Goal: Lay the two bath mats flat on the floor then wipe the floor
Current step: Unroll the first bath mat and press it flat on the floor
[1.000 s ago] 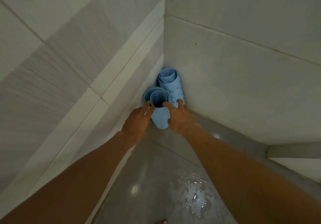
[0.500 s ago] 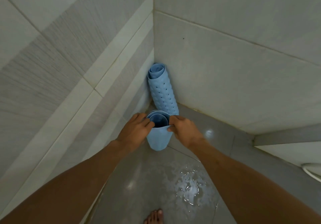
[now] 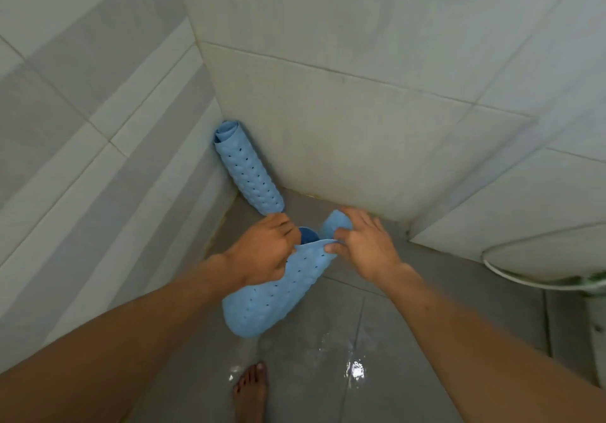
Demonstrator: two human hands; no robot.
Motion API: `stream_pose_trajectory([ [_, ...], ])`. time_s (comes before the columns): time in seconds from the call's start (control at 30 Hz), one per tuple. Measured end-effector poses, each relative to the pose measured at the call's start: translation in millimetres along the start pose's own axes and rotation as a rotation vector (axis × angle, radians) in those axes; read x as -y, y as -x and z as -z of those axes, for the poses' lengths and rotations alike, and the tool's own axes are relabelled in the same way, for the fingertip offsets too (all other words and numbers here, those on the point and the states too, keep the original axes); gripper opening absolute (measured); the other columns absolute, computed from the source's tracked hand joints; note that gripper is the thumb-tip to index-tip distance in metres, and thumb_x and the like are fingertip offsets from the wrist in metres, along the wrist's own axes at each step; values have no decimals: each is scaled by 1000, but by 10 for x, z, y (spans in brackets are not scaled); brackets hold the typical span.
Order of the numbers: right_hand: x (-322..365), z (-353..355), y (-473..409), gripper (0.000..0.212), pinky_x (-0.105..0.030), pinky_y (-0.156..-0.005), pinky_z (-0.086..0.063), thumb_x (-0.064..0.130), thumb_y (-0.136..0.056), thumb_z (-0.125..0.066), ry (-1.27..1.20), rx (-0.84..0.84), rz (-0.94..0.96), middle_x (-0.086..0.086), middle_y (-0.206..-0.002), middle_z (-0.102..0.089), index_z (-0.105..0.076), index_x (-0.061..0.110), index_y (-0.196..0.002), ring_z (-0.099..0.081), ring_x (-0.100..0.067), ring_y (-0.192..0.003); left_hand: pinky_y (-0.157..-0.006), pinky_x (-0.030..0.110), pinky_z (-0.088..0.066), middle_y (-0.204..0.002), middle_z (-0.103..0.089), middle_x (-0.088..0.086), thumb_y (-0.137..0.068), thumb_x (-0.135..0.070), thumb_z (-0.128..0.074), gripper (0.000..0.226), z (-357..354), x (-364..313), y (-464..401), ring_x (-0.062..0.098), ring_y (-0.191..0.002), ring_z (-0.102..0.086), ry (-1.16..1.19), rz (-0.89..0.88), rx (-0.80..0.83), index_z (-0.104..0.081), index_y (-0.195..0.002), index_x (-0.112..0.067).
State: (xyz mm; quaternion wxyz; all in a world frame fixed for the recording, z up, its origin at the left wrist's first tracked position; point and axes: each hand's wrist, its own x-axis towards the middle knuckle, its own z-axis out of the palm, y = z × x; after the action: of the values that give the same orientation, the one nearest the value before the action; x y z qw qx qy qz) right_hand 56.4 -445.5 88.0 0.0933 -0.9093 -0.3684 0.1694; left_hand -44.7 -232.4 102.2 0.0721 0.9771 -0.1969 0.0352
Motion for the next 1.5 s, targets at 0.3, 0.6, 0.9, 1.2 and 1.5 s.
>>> stream_pose_trajectory([
  [0.3,-122,1141,1101,25,-32,-56,-24,34,-106,-39,530,-22,388,-7,-100,-73,-55,18,-116,-67,-38,-83,-119,42,-9,-105,-65,2,-59,-55,-54,59,430,-865,-104,19,-122,-48,193,206,211,-67,-103,-17],
  [0.6,-400,1914,1839,38,-35,-63,-30,47,-105,-32,598,-91,273,-5,-104,-71,-57,18,-108,-66,-38,-88,-65,23,-42,-56,-60,-20,-70,-32,-84,18,-238,-1261,276,-3,-61,-57,688,693,210,-66,-69,-29],
  [0.9,-620,979,2270,30,-40,-80,-49,49,-101,-44,477,234,-12,-10,-117,-67,-47,23,-115,-65,-36,-104,-69,35,-48,-79,-68,6,-86,-40,-66,23,-281,-958,1008,32,-84,-65,471,733,226,-68,-89,-18],
  [1.2,-539,-430,3123,32,-40,-81,-49,47,-104,-31,348,306,-302,-2,-122,-60,-39,21,-121,-64,-30,-108,-84,34,-43,-113,-66,9,-98,-50,-40,41,-298,-959,1366,27,-102,-60,166,454,725,-57,-118,-19],
  [1.5,-1137,-1387,3083,25,-44,-88,-49,38,-106,-31,159,404,-437,-12,-117,-54,-40,24,-124,-61,-35,-99,-93,36,-46,-119,-64,4,-93,-50,-53,42,-1233,-1090,1029,19,-96,-56,275,401,957,-60,-122,-20],
])
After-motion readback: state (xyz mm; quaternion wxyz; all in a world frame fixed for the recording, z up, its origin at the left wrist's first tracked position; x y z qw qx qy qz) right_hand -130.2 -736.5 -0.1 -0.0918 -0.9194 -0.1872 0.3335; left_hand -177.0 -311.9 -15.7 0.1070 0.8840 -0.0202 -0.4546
